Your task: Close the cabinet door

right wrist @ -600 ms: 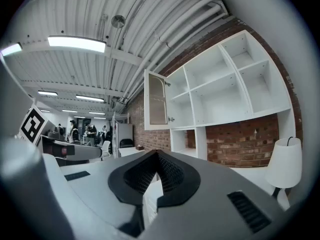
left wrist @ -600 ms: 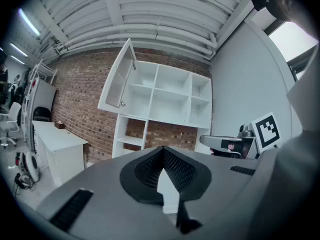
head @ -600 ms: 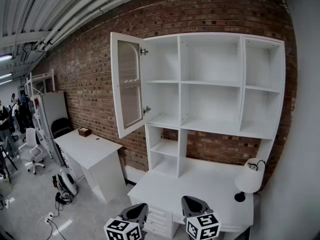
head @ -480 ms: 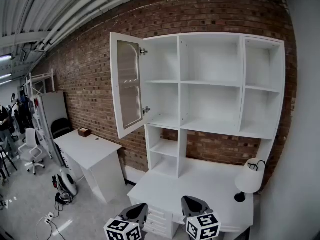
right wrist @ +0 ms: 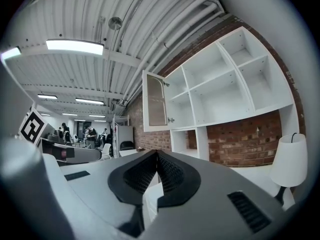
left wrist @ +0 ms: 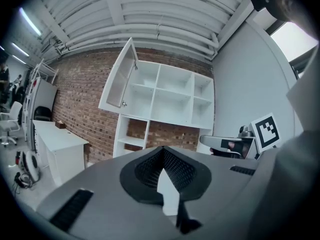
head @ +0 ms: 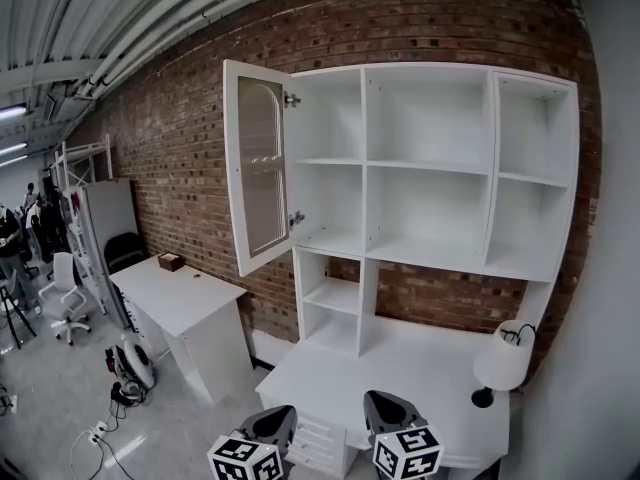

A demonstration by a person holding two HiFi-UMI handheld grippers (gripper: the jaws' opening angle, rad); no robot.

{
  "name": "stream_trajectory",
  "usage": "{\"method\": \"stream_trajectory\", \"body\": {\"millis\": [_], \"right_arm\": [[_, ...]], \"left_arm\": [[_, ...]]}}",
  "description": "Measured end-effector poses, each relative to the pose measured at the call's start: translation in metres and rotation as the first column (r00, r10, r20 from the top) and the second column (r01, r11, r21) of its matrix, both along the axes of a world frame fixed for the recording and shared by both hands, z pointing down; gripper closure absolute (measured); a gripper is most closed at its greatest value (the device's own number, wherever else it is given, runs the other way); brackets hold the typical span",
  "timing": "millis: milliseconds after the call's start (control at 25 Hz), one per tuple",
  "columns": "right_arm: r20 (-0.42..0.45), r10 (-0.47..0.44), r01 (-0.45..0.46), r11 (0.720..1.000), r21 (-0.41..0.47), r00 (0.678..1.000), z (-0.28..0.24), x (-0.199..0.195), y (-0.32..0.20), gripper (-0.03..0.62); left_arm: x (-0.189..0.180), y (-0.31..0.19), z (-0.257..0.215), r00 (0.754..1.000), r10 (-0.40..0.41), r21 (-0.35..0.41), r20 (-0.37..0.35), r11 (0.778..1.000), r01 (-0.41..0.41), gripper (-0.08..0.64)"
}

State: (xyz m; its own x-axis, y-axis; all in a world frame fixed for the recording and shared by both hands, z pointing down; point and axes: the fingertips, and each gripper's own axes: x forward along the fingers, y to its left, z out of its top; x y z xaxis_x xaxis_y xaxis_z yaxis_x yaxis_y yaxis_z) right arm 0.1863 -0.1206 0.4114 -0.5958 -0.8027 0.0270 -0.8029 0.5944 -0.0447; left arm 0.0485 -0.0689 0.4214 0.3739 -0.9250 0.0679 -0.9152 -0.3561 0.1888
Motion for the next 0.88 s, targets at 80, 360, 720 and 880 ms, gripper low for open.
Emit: {"method": "stream_trajectory", "body": {"millis": [80, 360, 720, 880], "right_arm": [[-0.002, -0.003, 0.003, 1.000, 0.000, 1.000, 0.000, -0.002, -0.002, 0.566], [-0.013, -0.004, 0.004, 1.000, 0.005, 1.000, -0.006, -0.001, -0.010, 0.566], [-0.007, -0.036, 0.036, 0.999, 0.021, 0.999, -0.016, -0.004, -0.023, 0.566], [-0.005, -0.052, 0.052, 0.999, 0.017, 0.999, -0.017, -0.007, -0.032, 0.566]], "left_arm": [[-0.003, -0.002, 0.001, 1.000, -0.005, -0.004, -0.002, 1.000, 0.005, 0.554], [-0.002, -0.010, 0.001, 1.000, -0.018, -0.003, 0.000, 1.000, 0.018, 0.552], [-0.005, -0.018, -0.008, 0.999, -0.053, 0.010, 0.013, 0.999, 0.053, 0.554], [-0.007, -0.025, -0.007, 0.998, -0.067, 0.005, 0.019, 0.998, 0.067, 0.554]]}}
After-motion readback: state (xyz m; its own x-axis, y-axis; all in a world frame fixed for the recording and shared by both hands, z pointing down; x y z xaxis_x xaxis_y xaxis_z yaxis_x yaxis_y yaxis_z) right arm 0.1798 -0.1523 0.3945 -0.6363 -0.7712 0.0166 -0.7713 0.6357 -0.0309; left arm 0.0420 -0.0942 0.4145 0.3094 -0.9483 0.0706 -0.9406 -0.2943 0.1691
